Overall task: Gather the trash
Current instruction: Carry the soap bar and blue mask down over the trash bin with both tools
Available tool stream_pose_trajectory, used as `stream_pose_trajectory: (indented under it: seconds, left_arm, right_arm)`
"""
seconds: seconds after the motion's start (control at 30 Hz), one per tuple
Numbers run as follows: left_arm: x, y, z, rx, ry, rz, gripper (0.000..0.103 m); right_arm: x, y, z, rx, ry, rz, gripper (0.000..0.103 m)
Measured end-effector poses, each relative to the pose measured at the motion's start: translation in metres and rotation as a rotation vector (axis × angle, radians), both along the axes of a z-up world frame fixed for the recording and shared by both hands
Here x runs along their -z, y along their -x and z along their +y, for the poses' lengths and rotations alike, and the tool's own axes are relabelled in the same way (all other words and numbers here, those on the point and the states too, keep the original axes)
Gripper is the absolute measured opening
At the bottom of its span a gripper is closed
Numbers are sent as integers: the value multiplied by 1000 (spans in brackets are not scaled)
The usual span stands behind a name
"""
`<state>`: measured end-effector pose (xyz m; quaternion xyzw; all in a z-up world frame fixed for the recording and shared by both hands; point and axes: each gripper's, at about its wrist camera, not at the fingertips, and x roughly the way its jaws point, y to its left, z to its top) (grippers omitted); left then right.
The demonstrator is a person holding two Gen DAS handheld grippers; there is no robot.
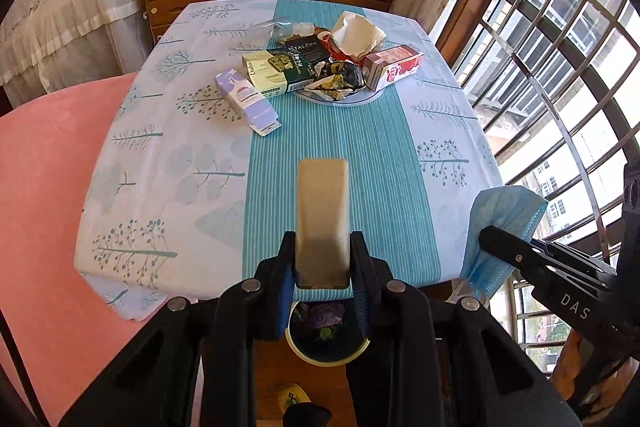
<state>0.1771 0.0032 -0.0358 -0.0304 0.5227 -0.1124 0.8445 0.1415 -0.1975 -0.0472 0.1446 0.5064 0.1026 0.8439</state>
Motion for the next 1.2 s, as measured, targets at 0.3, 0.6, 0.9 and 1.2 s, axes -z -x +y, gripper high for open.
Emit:
stream_pose_trajectory:
  seconds: [0.3, 0.6, 0.9, 1.2]
  left_arm:
    - [5, 56, 29, 41, 22, 3, 23]
    - [31, 90, 12, 95, 15, 81, 23]
    - [90, 115, -34, 136, -38, 188, 23]
    - [196, 111, -69, 124, -108, 273, 23]
  right_arm:
    - [1, 64, 28, 25, 37, 15, 14]
    - [5, 109, 16, 39, 90, 68, 14]
    - [63, 128, 4, -6, 86, 182, 14]
    - [182, 122, -4, -31, 58, 324, 14]
